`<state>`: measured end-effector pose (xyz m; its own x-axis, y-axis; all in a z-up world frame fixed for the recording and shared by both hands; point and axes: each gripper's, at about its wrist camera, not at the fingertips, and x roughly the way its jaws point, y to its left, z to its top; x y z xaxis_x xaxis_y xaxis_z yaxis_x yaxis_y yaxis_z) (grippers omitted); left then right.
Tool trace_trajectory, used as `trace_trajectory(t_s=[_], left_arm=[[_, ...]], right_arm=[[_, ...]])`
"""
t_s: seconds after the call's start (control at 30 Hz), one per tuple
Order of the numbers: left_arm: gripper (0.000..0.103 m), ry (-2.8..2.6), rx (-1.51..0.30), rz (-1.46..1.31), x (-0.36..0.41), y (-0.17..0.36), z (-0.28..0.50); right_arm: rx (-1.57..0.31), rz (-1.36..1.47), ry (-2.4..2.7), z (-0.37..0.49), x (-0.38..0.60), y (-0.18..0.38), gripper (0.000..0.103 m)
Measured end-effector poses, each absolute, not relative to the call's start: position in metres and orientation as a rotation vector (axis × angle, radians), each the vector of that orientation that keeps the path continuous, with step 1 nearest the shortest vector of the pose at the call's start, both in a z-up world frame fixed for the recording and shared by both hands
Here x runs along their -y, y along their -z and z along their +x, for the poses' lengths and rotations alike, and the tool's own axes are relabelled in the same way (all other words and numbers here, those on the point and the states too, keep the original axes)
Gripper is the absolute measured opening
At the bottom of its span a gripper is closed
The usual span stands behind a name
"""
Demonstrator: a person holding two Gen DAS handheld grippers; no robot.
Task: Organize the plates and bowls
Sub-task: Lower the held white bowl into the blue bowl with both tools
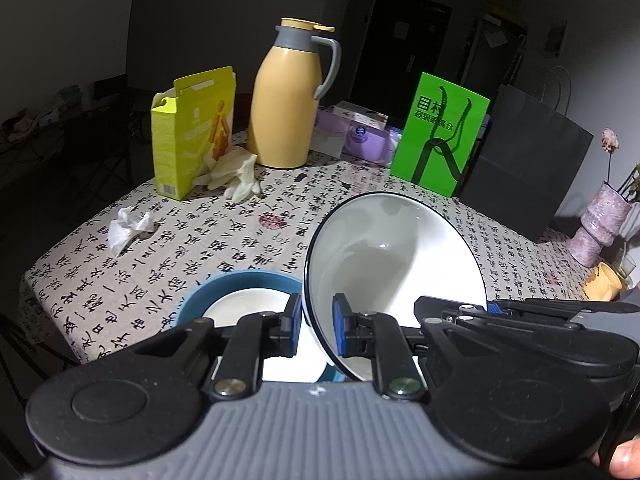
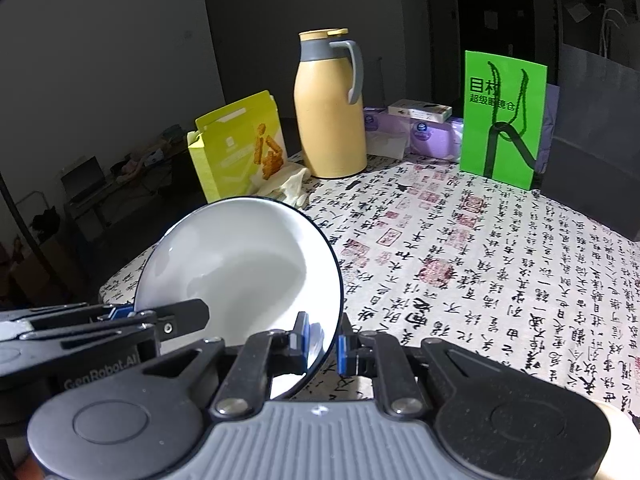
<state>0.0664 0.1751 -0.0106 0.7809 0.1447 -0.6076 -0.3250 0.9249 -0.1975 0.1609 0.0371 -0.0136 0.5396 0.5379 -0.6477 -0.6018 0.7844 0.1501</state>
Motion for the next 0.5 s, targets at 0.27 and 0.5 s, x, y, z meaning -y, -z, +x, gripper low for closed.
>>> trace_trajectory(t_s=[0.27, 0.5], left_arm=[[0.016, -0.275, -0.628, -0.321, -0.190, 0.015, 0.063], [0.016, -0.290, -0.632, -0.333, -0.202, 0.020, 0.060]], right_arm=[[-0.752, -0.109, -0.697, 0.163, -0.053, 0.018, 0.013], [-0.763, -0.122, -0.711, 0.164, -0.065, 0.022, 0.013]])
